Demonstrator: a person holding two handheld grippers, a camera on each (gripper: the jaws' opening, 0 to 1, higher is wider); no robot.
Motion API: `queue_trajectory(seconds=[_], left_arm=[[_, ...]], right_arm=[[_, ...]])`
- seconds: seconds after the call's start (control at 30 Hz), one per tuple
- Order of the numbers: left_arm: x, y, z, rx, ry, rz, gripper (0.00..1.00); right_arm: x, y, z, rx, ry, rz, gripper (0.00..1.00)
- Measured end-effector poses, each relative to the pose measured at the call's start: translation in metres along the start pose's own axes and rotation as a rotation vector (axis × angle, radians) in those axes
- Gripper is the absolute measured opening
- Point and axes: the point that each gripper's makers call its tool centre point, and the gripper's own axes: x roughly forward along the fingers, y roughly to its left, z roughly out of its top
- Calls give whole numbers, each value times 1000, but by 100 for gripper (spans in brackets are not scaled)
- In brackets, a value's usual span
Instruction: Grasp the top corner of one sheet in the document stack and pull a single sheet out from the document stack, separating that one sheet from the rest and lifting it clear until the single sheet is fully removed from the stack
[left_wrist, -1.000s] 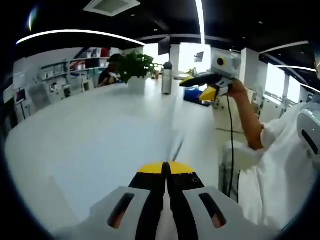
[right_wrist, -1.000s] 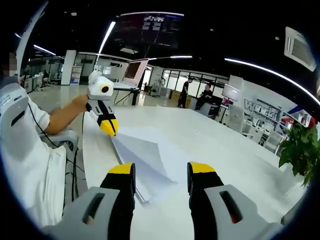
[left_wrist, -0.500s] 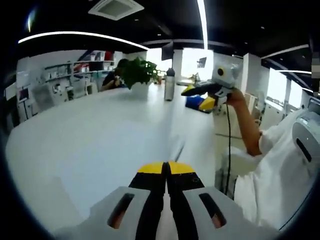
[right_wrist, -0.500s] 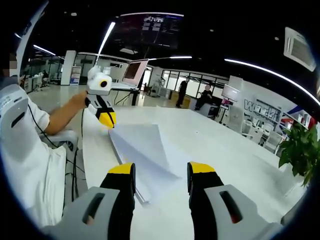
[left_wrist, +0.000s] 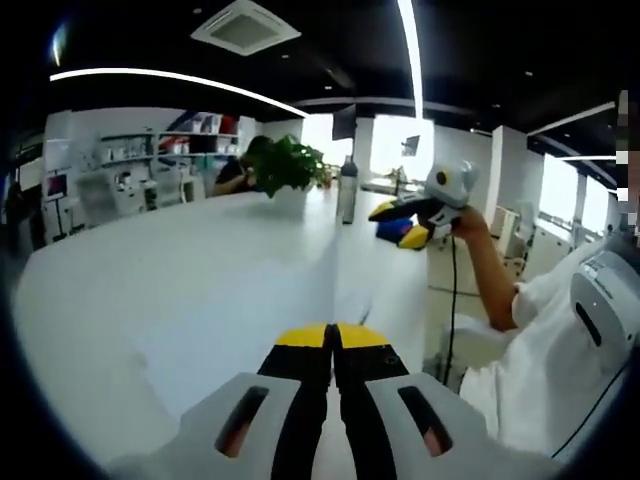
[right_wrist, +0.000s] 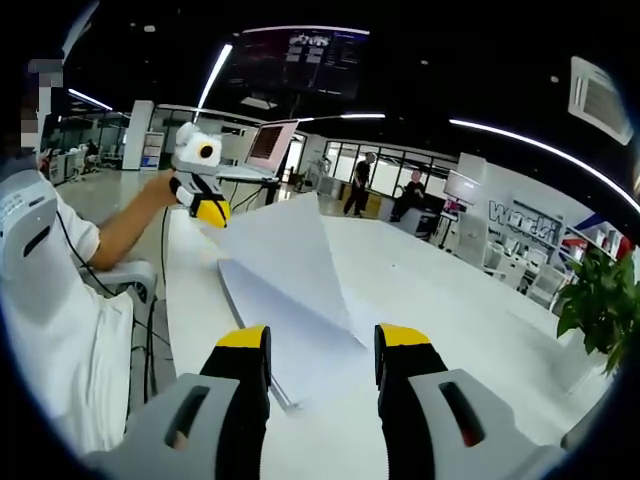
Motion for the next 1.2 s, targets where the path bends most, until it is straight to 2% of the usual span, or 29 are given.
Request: queue_trajectory(seconds=[0.63, 0.93, 1.2], left_arm=[[-30, -3, 25, -12, -88, 24, 3], [-62, -8, 52, -35, -205, 19, 3], [-95, -8, 78, -58, -336, 65, 3]], right_arm=[[0, 2, 1, -8, -3, 5, 41], [1, 2, -1, -7, 2, 5, 41], [1, 2, 1, -8, -4, 7, 42]])
